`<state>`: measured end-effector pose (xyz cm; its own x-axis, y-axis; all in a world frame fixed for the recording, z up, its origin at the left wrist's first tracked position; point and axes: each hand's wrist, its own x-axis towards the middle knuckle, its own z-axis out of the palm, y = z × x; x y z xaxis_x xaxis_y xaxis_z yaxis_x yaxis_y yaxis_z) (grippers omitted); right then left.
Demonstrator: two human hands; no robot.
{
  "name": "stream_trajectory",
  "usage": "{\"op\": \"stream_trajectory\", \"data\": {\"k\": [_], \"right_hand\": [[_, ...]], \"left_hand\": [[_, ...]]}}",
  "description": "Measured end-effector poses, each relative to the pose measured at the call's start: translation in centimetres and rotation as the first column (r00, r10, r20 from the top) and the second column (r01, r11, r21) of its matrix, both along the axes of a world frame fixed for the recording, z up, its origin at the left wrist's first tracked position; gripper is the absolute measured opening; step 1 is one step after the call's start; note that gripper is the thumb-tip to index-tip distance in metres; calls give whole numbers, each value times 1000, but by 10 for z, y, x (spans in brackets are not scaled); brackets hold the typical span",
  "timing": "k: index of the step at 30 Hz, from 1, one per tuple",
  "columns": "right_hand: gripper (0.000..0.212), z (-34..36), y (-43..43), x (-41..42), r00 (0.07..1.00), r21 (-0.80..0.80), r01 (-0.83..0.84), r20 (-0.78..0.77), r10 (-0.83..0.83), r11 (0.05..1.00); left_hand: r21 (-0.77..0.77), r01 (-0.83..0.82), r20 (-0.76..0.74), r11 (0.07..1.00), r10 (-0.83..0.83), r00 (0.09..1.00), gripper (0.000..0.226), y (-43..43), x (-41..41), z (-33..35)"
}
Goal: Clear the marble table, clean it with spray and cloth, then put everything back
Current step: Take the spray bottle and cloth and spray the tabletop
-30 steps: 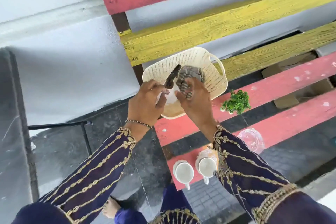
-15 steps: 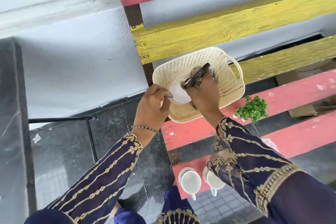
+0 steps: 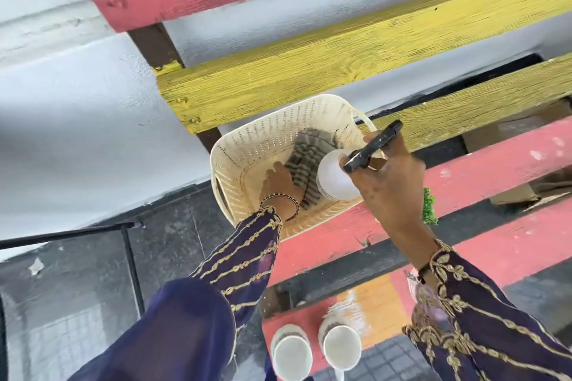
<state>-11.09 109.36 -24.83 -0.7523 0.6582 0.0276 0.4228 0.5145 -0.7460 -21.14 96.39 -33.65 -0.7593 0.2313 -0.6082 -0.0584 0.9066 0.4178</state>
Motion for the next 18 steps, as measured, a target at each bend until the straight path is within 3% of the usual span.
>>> {"op": "stream_trajectory", "data": {"k": [4,8,10,12,14,18], "right_hand": [[48,0,8,5,1000,-20,-19,9,19,1000],[44,11,8,7,999,-44,-31,-12,31,999],[43,22,4,8,999,-56,-39,-37,37,998],[42,36,-1,8,998,-50,-50,-39,48,997],[42,51,-10,8,996,-38,-76,-38,74,996],[44,91,-37,6,988,37,-145,-39,147,989]], "left_hand": [[22,-262,48,965,261,964,53,3,-6,-11],[216,-446,82,869,439,895,11,-5,-9,-3],[333,-486,61,808,496,866,12,-12,-8,13],[425,-428,-6,798,475,880,9,-18,-5,41],[479,-270,-167,835,388,906,16,-27,0,72],[572,-48,-387,819,321,864,14,-58,9,131]]}}
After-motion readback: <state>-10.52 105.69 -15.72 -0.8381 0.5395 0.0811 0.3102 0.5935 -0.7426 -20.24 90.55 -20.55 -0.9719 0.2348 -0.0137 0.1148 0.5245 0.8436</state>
